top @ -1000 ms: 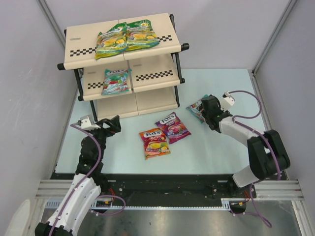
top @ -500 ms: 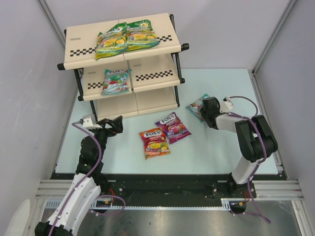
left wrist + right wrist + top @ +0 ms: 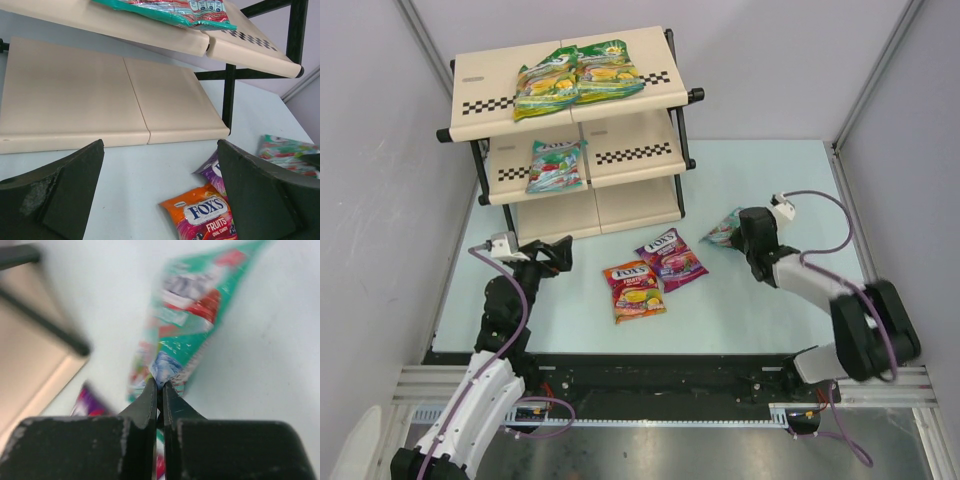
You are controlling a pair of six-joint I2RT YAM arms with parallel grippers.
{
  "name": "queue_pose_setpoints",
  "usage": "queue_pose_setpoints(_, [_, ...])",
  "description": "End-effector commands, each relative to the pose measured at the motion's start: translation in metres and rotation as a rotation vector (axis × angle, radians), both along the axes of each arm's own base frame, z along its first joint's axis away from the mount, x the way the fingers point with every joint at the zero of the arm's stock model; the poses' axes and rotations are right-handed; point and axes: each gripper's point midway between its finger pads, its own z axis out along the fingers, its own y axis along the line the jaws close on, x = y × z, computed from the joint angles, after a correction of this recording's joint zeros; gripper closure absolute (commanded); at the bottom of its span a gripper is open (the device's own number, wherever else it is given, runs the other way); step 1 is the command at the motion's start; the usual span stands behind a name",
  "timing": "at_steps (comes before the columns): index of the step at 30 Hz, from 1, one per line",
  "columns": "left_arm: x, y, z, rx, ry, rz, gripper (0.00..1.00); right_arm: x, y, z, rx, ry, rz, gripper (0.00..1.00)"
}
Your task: Place and organize the candy bags onto the shelf
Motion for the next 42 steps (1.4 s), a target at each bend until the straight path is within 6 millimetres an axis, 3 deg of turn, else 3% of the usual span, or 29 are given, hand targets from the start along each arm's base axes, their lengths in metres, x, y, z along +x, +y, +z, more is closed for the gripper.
queue_pose_setpoints(1, [0.001,-0.003,0.006,0.005,-0.032,-0.016,0.00,-0.017,0.028,0.120,-0.190,-0.319,0.201,1.00])
queue_pose_setpoints(4, [0.001,-0.004,0.004,0.008,-0.030,-0.020,0.00,-0.038,0.056,0.179,-0.156,-0.504,0.420,1.00])
queue_pose_setpoints(6, [0.001,-0.003,0.003,0.008,-0.028,-0.019,0.00,-0.057,0.080,0.207,-0.128,-0.616,0.609,1.00])
queue_pose_setpoints(10, [0.001,-0.004,0.003,0.009,-0.031,-0.022,0.00,-0.086,0.112,0.250,-0.060,-0.807,0.829,1.00])
queue_pose_setpoints(18, [0.002,-0.009,0.006,0.008,-0.047,-0.048,0.01,-0.107,0.170,0.285,0.046,-0.960,1.169,1.00])
queue_pose_setpoints(22, [0.002,-0.009,0.006,0.006,-0.055,-0.049,0.01,-0.097,0.183,0.307,0.080,-1.040,1.184,1.00])
queue_pose_setpoints(29, [0.002,-0.011,0.008,0.007,-0.063,-0.061,0.00,-0.057,0.202,0.324,0.188,-1.096,1.178,1.00])
queue_pose_setpoints(33, [0.003,-0.011,0.008,0.007,-0.064,-0.061,0.00,-0.029,0.214,0.316,0.301,-1.099,1.190,1.00])
queue_pose_setpoints(42, [0.003,-0.011,0.008,0.007,-0.066,-0.061,0.01,-0.001,0.232,0.309,0.406,-1.119,1.218,1.00])
